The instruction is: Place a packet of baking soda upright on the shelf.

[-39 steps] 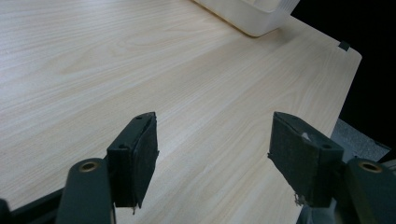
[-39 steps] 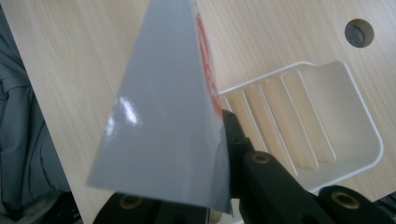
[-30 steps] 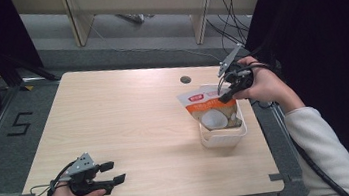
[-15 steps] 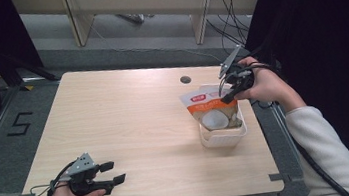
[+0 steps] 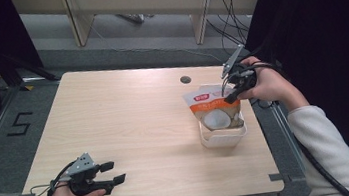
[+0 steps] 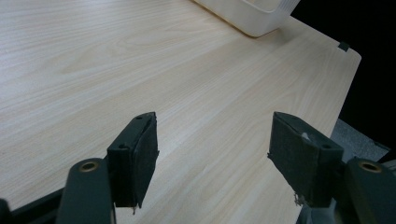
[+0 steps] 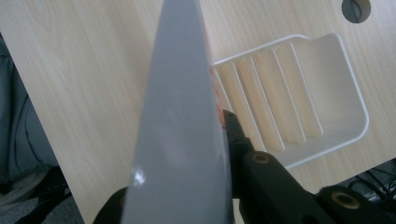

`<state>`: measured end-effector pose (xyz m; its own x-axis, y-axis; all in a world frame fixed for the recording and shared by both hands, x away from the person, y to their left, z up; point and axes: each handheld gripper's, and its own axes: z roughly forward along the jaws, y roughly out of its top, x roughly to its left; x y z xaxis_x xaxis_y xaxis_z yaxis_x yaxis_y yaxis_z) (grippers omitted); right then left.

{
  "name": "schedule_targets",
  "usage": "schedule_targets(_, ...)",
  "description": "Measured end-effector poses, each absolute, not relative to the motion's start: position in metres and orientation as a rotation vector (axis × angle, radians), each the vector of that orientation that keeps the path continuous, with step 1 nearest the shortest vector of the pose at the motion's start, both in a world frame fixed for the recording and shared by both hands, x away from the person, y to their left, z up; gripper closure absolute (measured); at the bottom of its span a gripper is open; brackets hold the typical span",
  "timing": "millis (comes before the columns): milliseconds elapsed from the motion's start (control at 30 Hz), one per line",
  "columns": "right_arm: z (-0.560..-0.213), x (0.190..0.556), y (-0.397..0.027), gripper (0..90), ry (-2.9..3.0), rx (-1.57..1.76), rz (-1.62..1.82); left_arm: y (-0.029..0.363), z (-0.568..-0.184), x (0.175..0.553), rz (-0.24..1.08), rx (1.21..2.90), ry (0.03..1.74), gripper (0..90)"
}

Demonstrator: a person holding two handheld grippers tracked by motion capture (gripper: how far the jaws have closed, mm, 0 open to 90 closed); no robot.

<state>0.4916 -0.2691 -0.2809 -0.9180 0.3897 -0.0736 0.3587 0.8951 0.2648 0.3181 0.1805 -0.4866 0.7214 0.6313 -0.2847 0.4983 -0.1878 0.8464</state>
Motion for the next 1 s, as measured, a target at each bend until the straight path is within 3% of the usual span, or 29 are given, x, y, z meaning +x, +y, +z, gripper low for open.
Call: schedule_targets(1000,-0.297,0.492,-0.269,90.0,2.983,0.559,0.299,0.181,-0.486,0.318,0.157,1.840,0.882,32.2)
